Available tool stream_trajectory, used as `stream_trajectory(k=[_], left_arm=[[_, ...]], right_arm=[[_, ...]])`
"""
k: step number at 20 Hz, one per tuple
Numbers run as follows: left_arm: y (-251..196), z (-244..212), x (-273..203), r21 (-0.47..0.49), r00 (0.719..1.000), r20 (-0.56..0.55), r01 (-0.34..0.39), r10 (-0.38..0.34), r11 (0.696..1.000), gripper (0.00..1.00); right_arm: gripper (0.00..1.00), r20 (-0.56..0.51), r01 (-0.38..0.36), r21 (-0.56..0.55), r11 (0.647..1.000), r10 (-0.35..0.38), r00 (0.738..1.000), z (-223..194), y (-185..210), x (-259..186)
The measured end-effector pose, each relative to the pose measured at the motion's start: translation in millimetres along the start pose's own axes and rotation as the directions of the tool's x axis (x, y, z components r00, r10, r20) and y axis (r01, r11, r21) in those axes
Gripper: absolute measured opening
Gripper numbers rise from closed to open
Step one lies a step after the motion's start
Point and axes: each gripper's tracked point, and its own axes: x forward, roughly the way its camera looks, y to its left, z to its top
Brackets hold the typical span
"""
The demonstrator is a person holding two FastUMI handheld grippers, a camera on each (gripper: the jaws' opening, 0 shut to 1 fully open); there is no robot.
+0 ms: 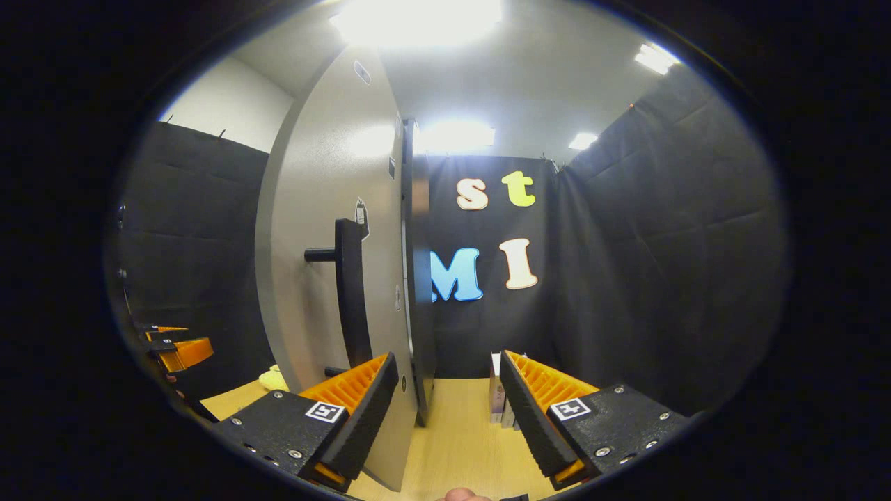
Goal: Open the cabinet door with the right hand, grasp the bottle in the cabinet with the left hand and place it on the coaster, then close the cabinet door with the right hand.
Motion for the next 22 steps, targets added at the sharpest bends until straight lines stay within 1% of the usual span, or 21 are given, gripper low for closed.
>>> stream_trajectory(k=[3, 4, 7, 11, 13, 18, 20, 22], left_arm=[[10.4, 1.5, 8.1, 0.022, 1.0, 0.008, -0.004, 0.003, 1.0, 0.85], [14.9, 2.5, 10.9, 0.023, 1.0, 0.009, -0.007, 0.007, 1.0, 0.88], [27.2, 3.2, 18.8, 0.02, 1.0, 0.013, -0.015, 0.015, 1.0, 0.84], [50.5, 2.4, 27.2, 0.03, 0.999, 0.019, -0.029, 0.029, 0.999, 0.84], [60.4, -1.9, 31.7, 0.02, 1.0, 0.01, -0.026, 0.026, 0.999, 0.84], [89.6, -7.4, 55.0, 0.008, 0.999, 0.016, -0.029, 0.029, 1.0, 0.84], [98.8, -9.4, 64.0, 0.004, 0.999, 0.028, -0.028, 0.028, 1.0, 0.84], [107.8, -15.1, 72.4, 0.01, 1.0, 0.023, -0.021, 0.021, 1.0, 0.85]], right_arm=[[0.91, 0.004, -0.035, -0.02, 0.999, 0.035, 0.999, 1.7, 19.5, 1.1], [0.91, 0.003, -0.045, -0.013, 0.999, 0.045, 0.999, -0.4, 27.1, 1.3], [0.91, 0.001, -0.068, -0.013, 0.998, 0.068, 0.998, -0.7, 47.9, 1.3], [0.91, -0.012, -0.093, 0.01, 0.996, 0.093, 0.996, -4.0, 76.4, 6.0], [0.91, -0.023, -0.105, 0.021, 0.994, 0.106, 0.994, -6.2, 90.5, 7.6], [0.91, -0.033, -0.14, 0.013, 0.99, 0.14, 0.99, -9.7, 127.1, 20.1], [0.91, -0.038, -0.146, 0.033, 0.989, 0.147, 0.988, -12.7, 141.2, 25.9], [0.91, -0.055, -0.146, 0.025, 0.989, 0.147, 0.988, -15.5, 151.0, 31.0]])
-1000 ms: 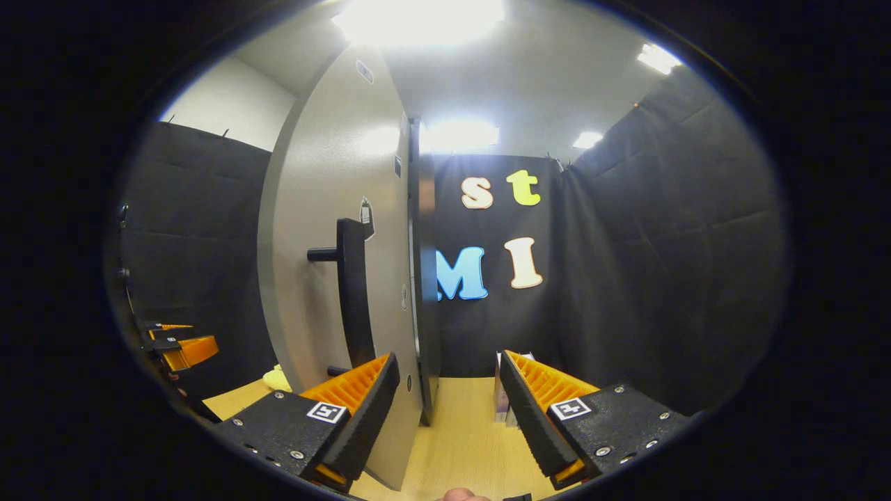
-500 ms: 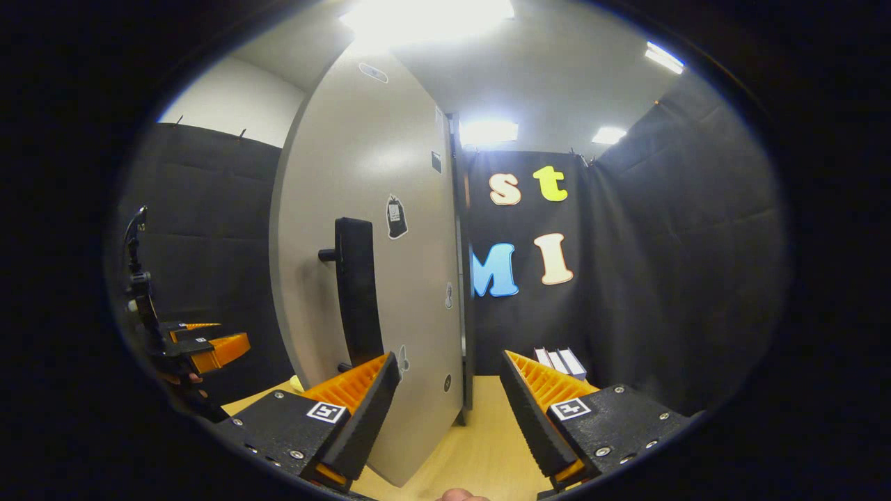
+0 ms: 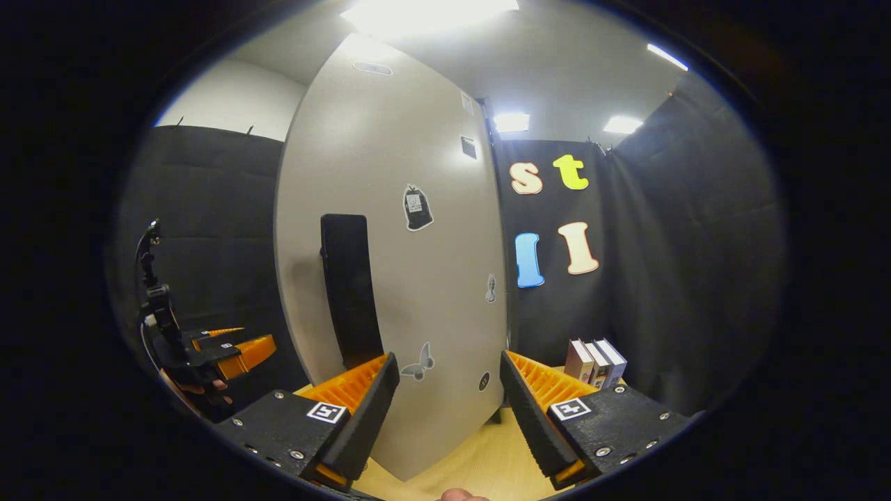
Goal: Open the cabinet door with the right hand, grasp the bottle in the cabinet with the left hand and place it on the coaster, then close the cabinet door with the right hand.
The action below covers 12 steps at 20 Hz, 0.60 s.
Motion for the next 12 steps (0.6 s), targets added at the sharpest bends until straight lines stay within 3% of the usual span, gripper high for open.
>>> stream_trajectory(k=[12], left_arm=[[40.7, -17.2, 51.9, 0.032, 0.998, -0.006, 0.066, -0.066, 0.997, 0.84]], right_arm=[[0.92, 0.068, 0.048, 0.015, 0.999, -0.049, 0.997, 2.3, 55.2, 46.8]])
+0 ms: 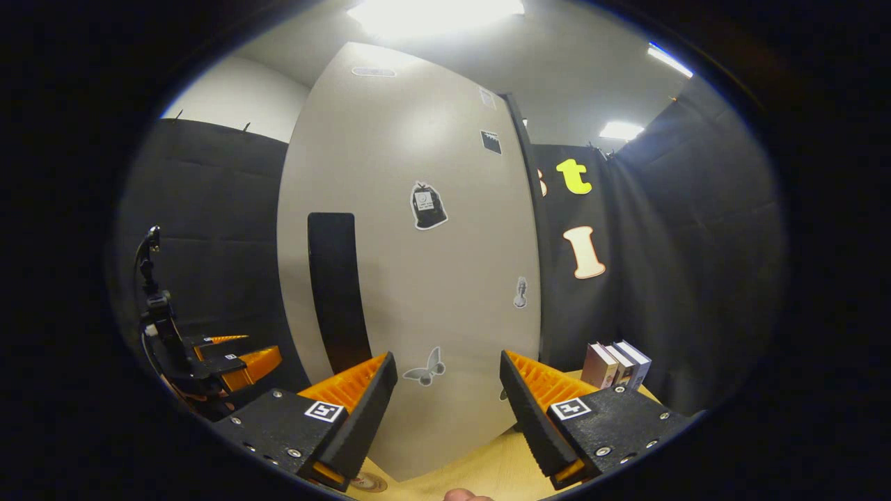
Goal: Open the cabinet door with the right hand, grasp the bottle in the cabinet with the left hand and place it on the coaster, then close the cabinet door with the right hand.
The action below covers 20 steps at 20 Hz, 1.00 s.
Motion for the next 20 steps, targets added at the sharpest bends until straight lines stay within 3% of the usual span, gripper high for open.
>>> stream_trajectory(k=[3, 4, 8, 9, 20], left_arm=[[-1.3, 3.6, 3.2, -0.012, 1.0, 0.0, 0.021, -0.021, 1.0, 0.91], [-4.5, 6.5, 3.9, -0.013, 1.0, 0.002, 0.028, -0.028, 1.0, 0.84], [-26.0, 9.0, 13.0, -0.015, 0.998, 0.011, 0.057, -0.057, 0.998, 0.9], [-32.0, 7.6, 16.2, -0.012, 0.998, 0.007, 0.06, -0.06, 0.998, 0.84], [-60.2, 19.9, 36.3, 0.066, 0.998, 0.002, 0.069, -0.07, 0.995, 0.84]], right_arm=[[0.92, 0.025, 0.014, -0.015, 1.0, -0.014, 1.0, 1.6, 4.8, 4.9], [0.92, 0.026, 0.014, -0.02, 1.0, -0.013, 1.0, -2.5, 3.8, 5.7], [0.93, -0.001, 0.015, -0.021, 1.0, -0.015, 1.0, -13.1, -9.4, 10.2], [0.93, -0.007, 0.024, -0.016, 1.0, -0.024, 1.0, -13.3, -13.9, 13.0], [0.93, -0.04, 0.074, -0.034, 0.997, -0.076, 0.996, -16.3, -52.9, 60.6]])
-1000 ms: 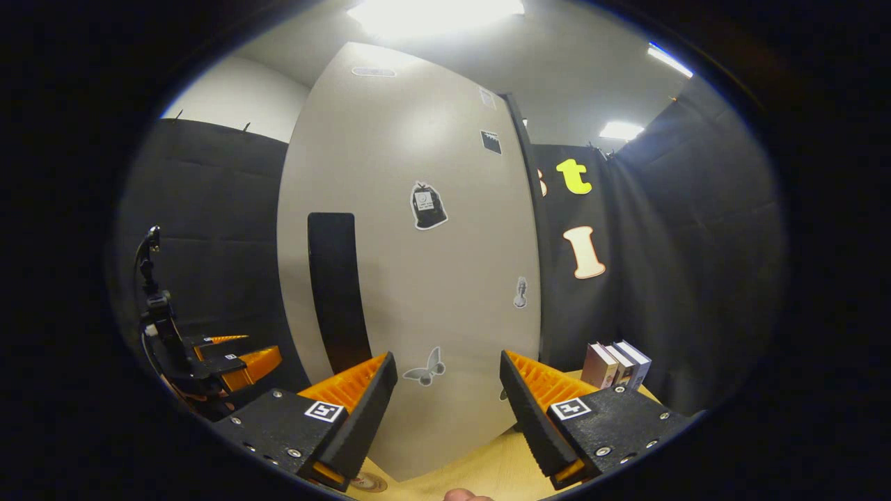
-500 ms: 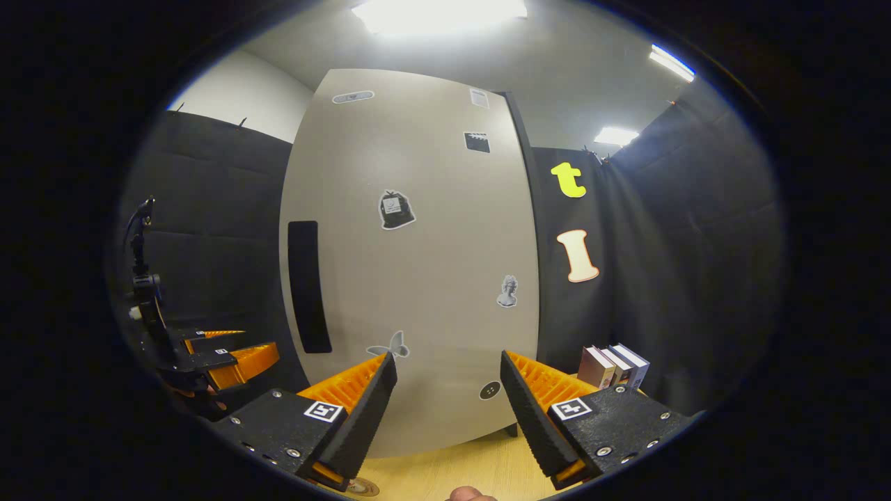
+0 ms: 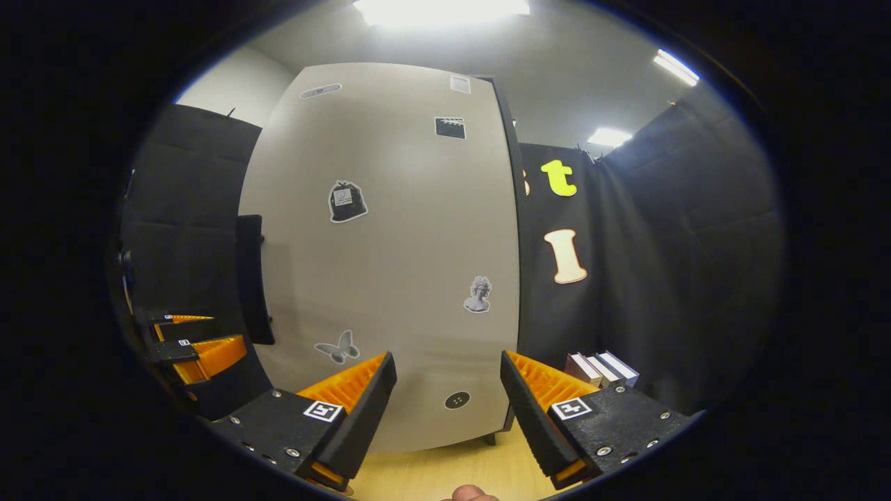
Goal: Open the cabinet door with the right hand, grasp the bottle in the cabinet with the left hand and place it on the coaster, then close the cabinet door with the right hand.
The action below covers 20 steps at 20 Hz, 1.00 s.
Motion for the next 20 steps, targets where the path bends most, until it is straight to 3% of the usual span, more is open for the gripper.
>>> stream_trajectory(k=[6, 7, 11, 13, 14, 20], left_arm=[[5.4, -6.8, 3.1, -0.023, 0.999, -0.024, -0.031, 0.031, 0.999, 0.84], [2.7, -6.2, 2.5, -0.027, 0.999, -0.024, -0.027, 0.026, 0.999, 0.9], [0.6, -4.9, 4.7, -0.015, 1.0, -0.022, -0.021, 0.02, 1.0, 0.84], [0.3, -4.0, 4.8, -0.02, 1.0, -0.024, -0.013, 0.013, 1.0, 0.91], [0.8, -2.7, 4.6, -0.02, 1.0, -0.023, -0.012, 0.012, 1.0, 0.84], [-3.4, 3.8, 9.6, -0.035, 0.999, -0.012, -0.038, 0.038, 0.999, 0.84]], right_arm=[[0.93, -0.018, -0.021, -0.01, 1.0, 0.021, 1.0, -3.9, -0.4, 4.9], [0.93, -0.018, -0.024, -0.008, 1.0, 0.024, 1.0, -3.2, -0.4, 5.9], [0.93, -0.014, -0.015, -0.018, 1.0, 0.015, 1.0, -1.3, -6.7, 11.7], [0.93, -0.019, -0.015, -0.012, 1.0, 0.014, 1.0, -3.7, -10.0, 16.5], [0.93, -0.021, -0.015, -0.004, 1.0, 0.015, 1.0, -4.1, -10.5, 18.6], [0.93, -0.027, -0.02, 0.0, 1.0, 0.02, 0.999, 1.9, -9.4, 34.4]])
